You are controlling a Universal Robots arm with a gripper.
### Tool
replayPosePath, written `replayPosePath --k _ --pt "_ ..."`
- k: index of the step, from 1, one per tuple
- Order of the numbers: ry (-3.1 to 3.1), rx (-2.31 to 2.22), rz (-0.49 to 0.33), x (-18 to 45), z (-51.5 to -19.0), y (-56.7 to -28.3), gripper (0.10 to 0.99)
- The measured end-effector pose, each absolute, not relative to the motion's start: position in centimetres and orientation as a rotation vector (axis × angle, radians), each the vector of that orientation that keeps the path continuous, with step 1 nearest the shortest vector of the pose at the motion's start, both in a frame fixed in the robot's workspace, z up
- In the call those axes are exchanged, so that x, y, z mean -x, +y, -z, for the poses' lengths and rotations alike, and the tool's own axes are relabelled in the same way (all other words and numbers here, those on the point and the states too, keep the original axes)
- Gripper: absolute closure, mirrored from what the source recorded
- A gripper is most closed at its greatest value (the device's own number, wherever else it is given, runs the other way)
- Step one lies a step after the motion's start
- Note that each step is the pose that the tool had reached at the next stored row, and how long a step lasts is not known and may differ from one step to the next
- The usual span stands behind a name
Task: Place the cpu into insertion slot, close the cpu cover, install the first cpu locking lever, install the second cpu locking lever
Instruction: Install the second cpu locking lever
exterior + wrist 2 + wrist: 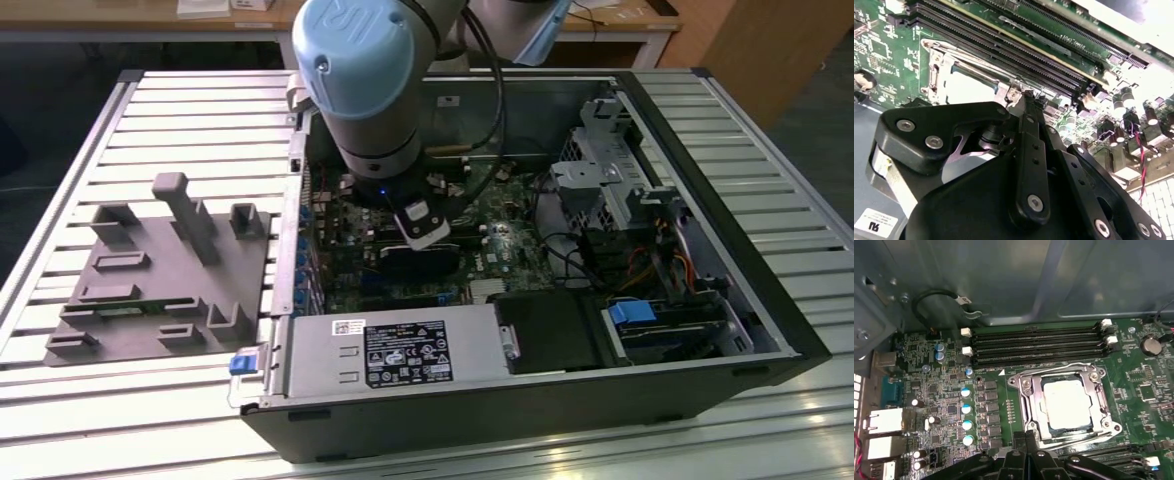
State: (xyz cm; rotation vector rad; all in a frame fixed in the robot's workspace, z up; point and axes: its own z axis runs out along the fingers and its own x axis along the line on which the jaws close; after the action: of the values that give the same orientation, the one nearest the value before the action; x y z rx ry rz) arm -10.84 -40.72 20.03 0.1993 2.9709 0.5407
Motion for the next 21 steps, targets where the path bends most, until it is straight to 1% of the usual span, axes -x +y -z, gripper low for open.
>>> replayPosePath --k 16,21 --pt "2.988 -0.205 -0.540 6.3 -20.1 -40.7 0.984" --pt "2.993 -0.204 -0.507 6.0 -20.1 -40.0 0.984"
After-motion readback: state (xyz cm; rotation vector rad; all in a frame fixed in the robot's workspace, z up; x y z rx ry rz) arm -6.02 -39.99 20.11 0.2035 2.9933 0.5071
